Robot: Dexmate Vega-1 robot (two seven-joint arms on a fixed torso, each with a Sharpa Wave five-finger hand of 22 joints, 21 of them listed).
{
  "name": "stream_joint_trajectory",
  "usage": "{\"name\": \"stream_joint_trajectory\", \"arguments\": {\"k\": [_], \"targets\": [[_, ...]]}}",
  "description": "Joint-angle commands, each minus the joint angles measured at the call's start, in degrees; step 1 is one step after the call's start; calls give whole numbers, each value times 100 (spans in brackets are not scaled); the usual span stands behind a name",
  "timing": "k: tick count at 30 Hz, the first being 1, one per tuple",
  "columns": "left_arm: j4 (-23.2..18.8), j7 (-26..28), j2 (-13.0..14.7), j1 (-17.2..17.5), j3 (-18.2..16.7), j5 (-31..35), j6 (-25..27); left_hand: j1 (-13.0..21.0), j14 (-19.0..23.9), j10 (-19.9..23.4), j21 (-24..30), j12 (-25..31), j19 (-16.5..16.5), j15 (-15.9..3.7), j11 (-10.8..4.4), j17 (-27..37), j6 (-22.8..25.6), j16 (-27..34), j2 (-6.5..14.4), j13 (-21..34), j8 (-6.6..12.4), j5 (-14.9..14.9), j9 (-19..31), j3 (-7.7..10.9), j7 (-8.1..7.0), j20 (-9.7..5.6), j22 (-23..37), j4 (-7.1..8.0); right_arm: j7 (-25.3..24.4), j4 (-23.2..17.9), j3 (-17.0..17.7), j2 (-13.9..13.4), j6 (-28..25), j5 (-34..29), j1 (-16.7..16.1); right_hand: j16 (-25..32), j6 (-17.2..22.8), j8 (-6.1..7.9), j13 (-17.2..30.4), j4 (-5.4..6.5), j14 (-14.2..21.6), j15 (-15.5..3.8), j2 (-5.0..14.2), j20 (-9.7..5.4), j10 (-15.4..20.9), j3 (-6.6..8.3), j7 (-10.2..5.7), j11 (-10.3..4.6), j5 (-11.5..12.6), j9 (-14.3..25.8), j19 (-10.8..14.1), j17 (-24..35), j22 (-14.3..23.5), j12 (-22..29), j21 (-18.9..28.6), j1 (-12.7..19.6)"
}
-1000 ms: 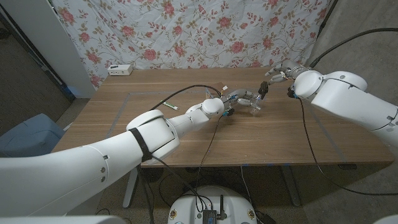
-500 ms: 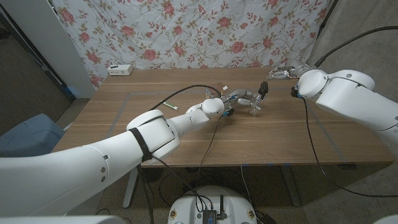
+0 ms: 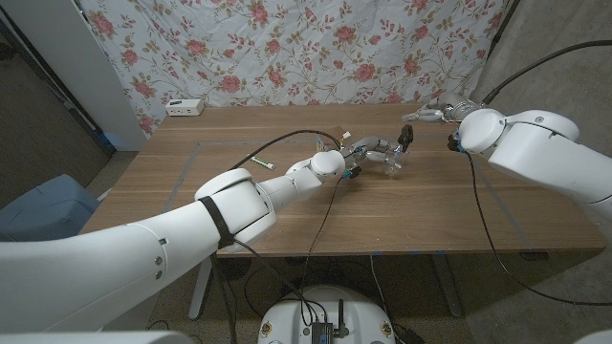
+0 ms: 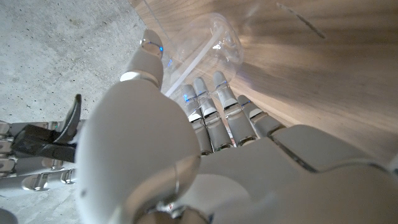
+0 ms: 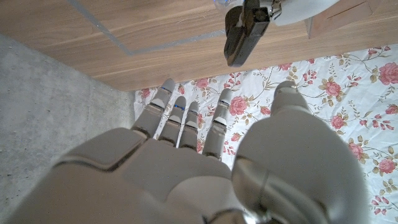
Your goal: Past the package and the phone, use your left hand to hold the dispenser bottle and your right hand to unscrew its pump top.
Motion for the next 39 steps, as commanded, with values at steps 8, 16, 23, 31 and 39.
{"name": "stream_joint_trajectory", "arguments": {"k": [8,16,23,31,39], "targets": [[2,-6,-23,-26,6,1,102,-342,109,245,-1,15,48,-503,-203,21,444,50,687,39,14,15,8,471,-144,-252,16,427,805,246,-523,-126,-283,245,780,-92,-453,-87,32,-37,-163,223,24,60,-286,-24,194,165,68,27,-143,-28,4,-64,-35,-121],[1,7,-16,-30,14,-8,109,-342,110,243,0,12,50,-499,-212,21,453,51,683,43,17,14,9,470,-150,-255,16,422,860,287,-718,-94,-448,247,978,-105,-453,-56,32,-80,-195,255,30,64,-364,-1,282,211,75,30,-171,-43,4,-66,-32,-91],[-5,-3,7,-5,4,-7,32,-347,101,258,-1,14,48,-503,-207,24,449,50,685,44,14,13,9,468,-153,-256,16,424,898,333,-831,-81,-514,272,1068,-107,-447,-40,32,-113,-201,255,31,54,-390,15,292,224,73,32,-174,-52,3,-62,-28,-56],[-9,-22,28,11,-10,8,-43,-355,110,251,-1,7,46,-503,-206,22,458,52,687,44,16,12,10,471,-143,-252,16,426,868,382,-888,-35,-516,275,1072,-108,-413,-1,31,-202,-214,246,55,45,-417,74,268,222,73,39,-175,-63,1,-52,-21,70],[-18,-54,50,45,-31,21,-164,-352,112,257,-2,8,44,-506,-199,21,449,52,688,47,11,13,10,475,-146,-248,16,422,803,405,-943,-11,-514,247,1063,-97,-352,58,29,-370,-199,199,89,17,-402,180,213,210,79,55,-148,-80,-1,-20,-4,310]]}}
